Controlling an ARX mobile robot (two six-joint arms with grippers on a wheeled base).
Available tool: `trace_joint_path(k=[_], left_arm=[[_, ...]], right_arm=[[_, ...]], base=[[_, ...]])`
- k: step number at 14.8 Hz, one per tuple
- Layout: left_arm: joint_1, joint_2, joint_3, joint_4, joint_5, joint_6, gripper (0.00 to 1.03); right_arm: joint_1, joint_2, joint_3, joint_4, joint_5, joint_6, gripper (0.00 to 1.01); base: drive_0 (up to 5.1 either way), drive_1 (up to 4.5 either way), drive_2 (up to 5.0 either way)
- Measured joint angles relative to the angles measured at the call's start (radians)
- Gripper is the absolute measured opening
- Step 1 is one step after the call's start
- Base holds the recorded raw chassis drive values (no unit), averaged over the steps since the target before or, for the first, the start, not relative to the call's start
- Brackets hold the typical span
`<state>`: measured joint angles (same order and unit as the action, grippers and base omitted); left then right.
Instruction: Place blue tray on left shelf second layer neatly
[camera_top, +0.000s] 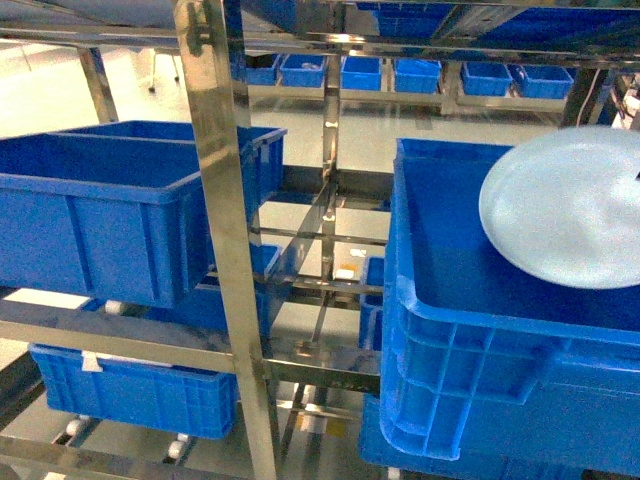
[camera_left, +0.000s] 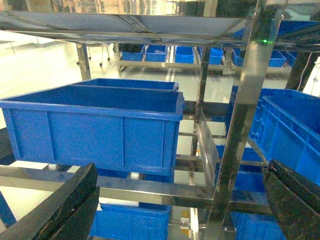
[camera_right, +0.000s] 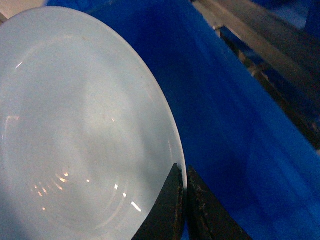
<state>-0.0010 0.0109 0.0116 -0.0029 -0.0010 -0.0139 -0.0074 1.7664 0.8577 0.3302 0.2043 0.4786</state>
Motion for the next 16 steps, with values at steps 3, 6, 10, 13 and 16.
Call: trace_joint_path(k=[3, 6, 10, 13, 16], left_arm=[[0.0, 0.0, 0.0, 0.0, 0.0, 0.0, 0.98], [0.0, 0.0, 0.0, 0.0, 0.0, 0.0, 0.98], [0.0, 0.0, 0.0, 0.0, 0.0, 0.0, 0.98], [0.0, 0.0, 0.0, 0.0, 0.0, 0.0, 0.98], [0.0, 0.0, 0.0, 0.001, 0.001, 0.0, 0.98]], right_arm=[[0.002, 0.022, -0.048, 0.064, -0.035, 0.014, 0.23], [0.035, -0.129, -0.129, 0.106, -0.045, 0.013, 0.58], [0.113, -0.454, -0.268, -0.047, -0.118, 0.015, 0.93], [0.198, -0.798, -0.415, -0.341, -0.091, -0.027, 0.98], [0.3, -1.204, -0.592, -0.39, 0.047, -0.209, 0.93]], base=[[0.0, 0.0, 0.0], [0.0, 0.0, 0.0], [0.0, 0.0, 0.0], [0.0, 0.0, 0.0], [0.0, 0.0, 0.0]])
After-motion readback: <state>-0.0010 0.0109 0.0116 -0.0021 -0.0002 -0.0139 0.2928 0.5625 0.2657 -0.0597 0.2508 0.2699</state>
